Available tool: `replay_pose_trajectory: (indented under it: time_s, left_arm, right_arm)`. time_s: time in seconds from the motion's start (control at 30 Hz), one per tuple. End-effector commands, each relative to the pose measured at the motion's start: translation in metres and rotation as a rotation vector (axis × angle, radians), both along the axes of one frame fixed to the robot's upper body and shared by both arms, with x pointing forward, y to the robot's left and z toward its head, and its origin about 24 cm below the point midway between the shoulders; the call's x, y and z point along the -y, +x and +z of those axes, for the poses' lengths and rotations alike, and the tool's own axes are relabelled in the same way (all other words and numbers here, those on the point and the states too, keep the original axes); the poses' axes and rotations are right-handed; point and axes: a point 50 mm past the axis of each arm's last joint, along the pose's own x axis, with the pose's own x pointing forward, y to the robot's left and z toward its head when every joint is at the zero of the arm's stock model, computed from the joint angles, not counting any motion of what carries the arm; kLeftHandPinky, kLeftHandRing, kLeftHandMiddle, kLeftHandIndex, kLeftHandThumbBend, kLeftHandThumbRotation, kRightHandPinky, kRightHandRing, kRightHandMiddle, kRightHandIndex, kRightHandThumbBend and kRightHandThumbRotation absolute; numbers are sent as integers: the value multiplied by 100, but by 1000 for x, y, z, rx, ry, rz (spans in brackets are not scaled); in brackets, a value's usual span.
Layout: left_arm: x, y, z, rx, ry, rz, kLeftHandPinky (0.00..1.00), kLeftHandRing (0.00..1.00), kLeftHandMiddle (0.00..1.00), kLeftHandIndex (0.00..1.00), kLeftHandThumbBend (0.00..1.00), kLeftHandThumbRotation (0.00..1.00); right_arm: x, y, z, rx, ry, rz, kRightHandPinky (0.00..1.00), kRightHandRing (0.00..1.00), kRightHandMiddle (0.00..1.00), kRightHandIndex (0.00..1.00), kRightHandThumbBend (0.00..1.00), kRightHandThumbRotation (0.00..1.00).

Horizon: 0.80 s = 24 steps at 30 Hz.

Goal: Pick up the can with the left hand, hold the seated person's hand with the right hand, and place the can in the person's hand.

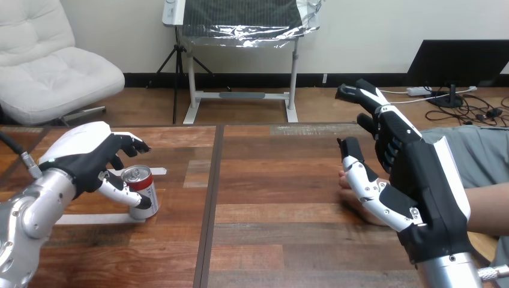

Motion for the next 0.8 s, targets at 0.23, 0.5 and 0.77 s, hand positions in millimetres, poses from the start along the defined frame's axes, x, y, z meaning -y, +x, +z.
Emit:
replay_pose_trajectory:
  time_s: [0.23,0.5,0.77]
  left_arm:
    - [11,10,27,107,19,-57,61,70,79,78,86,19]
    - [10,10,26,115,17,-46,60,69,78,77,85,17]
    - [11,10,26,123,19,-44,57,66,77,76,84,15]
  right_arm:
    - [0,7,12,68,-12,20,94,97,95,81,20,0]
    - [1,7,12,65,-16,22,93,96,94,80,21,0]
    - [1,7,12,64,-20,25,91,95,94,79,21,0]
